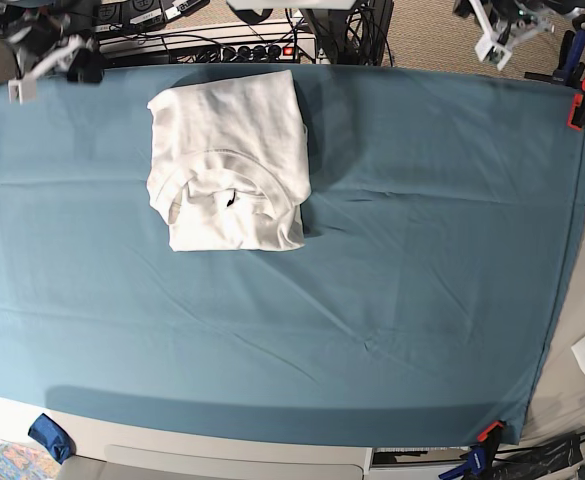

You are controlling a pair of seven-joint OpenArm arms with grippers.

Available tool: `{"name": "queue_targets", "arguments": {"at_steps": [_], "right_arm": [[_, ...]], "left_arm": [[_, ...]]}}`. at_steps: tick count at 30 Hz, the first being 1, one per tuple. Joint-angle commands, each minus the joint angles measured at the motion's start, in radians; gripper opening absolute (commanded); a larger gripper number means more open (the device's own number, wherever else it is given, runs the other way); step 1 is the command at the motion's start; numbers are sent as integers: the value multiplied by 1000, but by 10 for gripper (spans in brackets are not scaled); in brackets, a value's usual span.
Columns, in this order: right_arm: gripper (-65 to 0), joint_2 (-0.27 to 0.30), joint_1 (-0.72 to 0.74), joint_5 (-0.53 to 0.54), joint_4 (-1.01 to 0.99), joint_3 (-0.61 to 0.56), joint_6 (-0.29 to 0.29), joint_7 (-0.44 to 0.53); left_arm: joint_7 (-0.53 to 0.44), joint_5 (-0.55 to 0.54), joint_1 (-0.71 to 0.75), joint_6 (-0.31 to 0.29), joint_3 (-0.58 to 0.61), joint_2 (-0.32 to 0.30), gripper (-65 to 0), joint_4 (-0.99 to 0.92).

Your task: Fold the T-shirt properly

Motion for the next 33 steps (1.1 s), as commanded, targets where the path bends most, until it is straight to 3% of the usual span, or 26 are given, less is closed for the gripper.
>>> {"name": "queue_targets", "arguments": {"at_steps": [1, 4, 8, 12, 16, 19, 23, 28, 30, 33], "right_arm": [[-438, 14, -26, 20, 13, 8, 2, 18], [-438, 14, -73, 19, -11, 8, 2, 42], [-438, 14, -78, -34, -109, 2, 2, 113], [-438, 14, -51, -121, -269, -33, 2, 225], [-438, 15, 35, -194, -486, -74, 2, 280], [-438, 14, 117, -280, -677, -117, 2, 395], [-438, 14, 237, -436, -929, -193, 2, 605], [-438, 14, 380, -728, -1183, -303, -2, 832], [-438, 14, 431, -856, -1264, -361, -83, 898], [-438, 12, 490, -991, -1347, -451, -222, 941]], "left_arm": [[-16, -24, 23, -12, -6, 0, -451, -13], [-55, -79, 23, -26, 3, 0, -451, -125], [-188, -74, -16, -26, 62, 0, -451, -350], [-263, -75, -123, -26, 151, 0, -451, -603], [-277, -78, -261, -26, 249, 5, -451, -829], [-303, -78, -363, -26, 305, 29, -451, -962], [-430, -59, -459, -26, 357, 71, -451, -1095], [-674, 122, -542, -25, 402, 124, -451, -1221], [-767, 202, -574, -14, 413, 143, -451, -1278], [-799, 272, -630, 75, 426, 176, -451, -1382]]}}
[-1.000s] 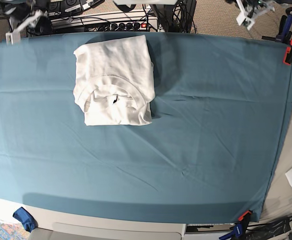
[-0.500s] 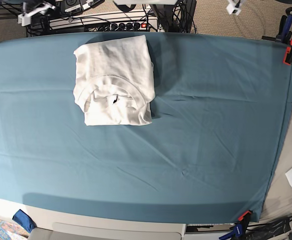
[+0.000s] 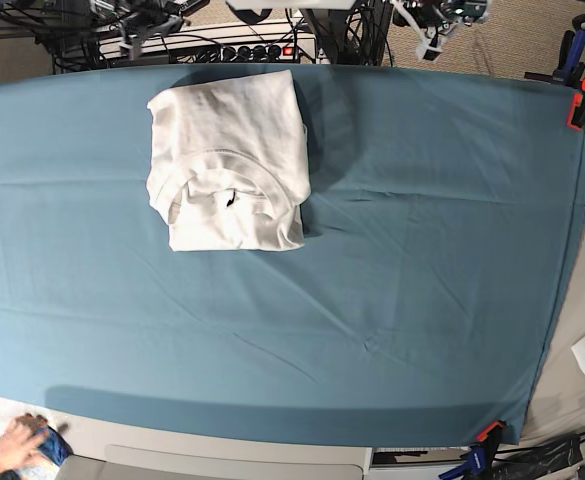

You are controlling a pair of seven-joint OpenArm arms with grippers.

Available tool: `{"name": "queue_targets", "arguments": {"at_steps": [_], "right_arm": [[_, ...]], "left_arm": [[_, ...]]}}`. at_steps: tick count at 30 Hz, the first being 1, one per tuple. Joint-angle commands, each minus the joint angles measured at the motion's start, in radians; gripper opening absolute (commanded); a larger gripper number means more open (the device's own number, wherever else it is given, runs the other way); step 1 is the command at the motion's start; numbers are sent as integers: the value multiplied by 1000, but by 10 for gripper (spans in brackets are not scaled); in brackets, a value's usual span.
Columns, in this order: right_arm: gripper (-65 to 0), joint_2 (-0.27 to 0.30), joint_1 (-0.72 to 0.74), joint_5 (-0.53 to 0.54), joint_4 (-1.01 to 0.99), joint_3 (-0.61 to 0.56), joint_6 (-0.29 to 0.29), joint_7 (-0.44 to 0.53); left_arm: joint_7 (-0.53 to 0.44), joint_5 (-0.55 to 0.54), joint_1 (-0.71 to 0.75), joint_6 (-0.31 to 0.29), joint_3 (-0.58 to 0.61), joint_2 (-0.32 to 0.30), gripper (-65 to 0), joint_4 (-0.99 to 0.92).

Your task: Fold the T-shirt properly

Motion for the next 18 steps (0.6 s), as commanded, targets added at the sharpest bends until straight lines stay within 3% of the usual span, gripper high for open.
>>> {"name": "queue_targets", "arguments": {"at_steps": [1, 4, 7, 13, 15, 18], "right_arm": [[-438, 13, 13, -19, -8, -24, -30, 11], [-438, 8, 47, -58, -25, -100, -115, 9], [-438, -3, 66, -63, -26, -146, -155, -3], [-443, -45, 73, -62, -26, -162, -159, 2], [-483, -56, 73, -62, -26, -162, -163, 4], [-556, -66, 73, -61, -26, -162, -171, 5]], "left_arm": [[-2, 0, -9, 18, 3, 6, -451, -31], [-62, 0, -64, 112, 8, 38, -451, -154], [-122, -1, -110, 166, 8, 70, -451, -269], [-166, -1, -156, 166, 8, 119, -451, -383], [-166, -1, -156, 166, 8, 133, -456, -384], [-166, -1, -155, 166, 8, 149, -534, -384]]}}
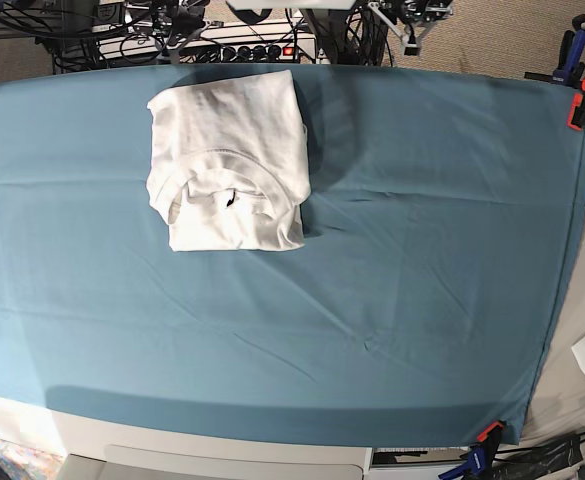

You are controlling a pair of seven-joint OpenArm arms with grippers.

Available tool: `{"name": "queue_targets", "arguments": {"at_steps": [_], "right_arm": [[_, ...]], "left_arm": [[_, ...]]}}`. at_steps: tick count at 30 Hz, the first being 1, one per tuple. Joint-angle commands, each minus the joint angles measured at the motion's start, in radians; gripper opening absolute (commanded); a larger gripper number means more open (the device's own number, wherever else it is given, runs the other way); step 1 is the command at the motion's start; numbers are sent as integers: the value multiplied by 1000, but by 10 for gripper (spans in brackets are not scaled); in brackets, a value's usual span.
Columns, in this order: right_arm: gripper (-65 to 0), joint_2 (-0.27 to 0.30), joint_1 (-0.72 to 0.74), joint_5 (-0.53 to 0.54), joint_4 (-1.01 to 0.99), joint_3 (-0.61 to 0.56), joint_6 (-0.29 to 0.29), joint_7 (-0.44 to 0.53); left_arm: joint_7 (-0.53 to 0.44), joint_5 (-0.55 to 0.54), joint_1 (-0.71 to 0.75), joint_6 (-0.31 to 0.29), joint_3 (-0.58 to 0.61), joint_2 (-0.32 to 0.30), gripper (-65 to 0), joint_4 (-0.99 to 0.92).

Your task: Fold the T-shirt properly

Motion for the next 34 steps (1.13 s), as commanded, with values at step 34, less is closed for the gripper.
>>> {"name": "queue_targets", "arguments": {"at_steps": [34], "right_arm": [[-650, 6, 35, 153, 5, 0, -97, -16]], "left_arm": [[-36, 0, 3, -19, 0, 21, -616, 3]]}}
